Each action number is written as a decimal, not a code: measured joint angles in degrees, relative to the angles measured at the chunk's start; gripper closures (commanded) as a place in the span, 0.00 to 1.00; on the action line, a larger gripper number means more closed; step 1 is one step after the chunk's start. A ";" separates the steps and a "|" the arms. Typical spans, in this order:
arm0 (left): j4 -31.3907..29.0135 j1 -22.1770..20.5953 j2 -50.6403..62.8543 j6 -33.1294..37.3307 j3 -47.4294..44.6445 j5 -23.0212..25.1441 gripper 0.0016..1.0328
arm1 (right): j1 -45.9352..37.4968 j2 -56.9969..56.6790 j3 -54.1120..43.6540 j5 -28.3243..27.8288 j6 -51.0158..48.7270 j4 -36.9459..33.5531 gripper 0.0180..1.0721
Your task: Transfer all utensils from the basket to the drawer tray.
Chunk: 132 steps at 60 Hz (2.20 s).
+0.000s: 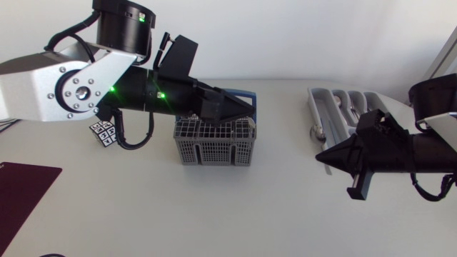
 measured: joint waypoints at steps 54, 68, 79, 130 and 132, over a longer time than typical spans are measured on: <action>0.37 -3.78 3.21 2.03 0.00 -9.49 0.28 | -28.59 41.59 1.25 23.91 -29.55 54.36 0.94; 0.31 -3.91 3.26 2.27 0.00 -9.66 0.28 | -28.68 46.18 2.54 26.71 -33.38 59.21 0.92; 0.07 -4.09 3.26 2.45 0.00 -9.66 0.28 | -28.52 46.95 2.45 27.10 -35.04 60.72 0.44; -1.18 -3.67 3.21 6.60 -2.45 -12.26 0.28 | -8.15 10.08 -1.40 22.36 -10.23 22.75 0.16; -1.18 -3.56 3.19 6.97 -2.64 -12.31 0.28 | -5.46 9.38 -1.38 22.82 -7.87 21.86 0.16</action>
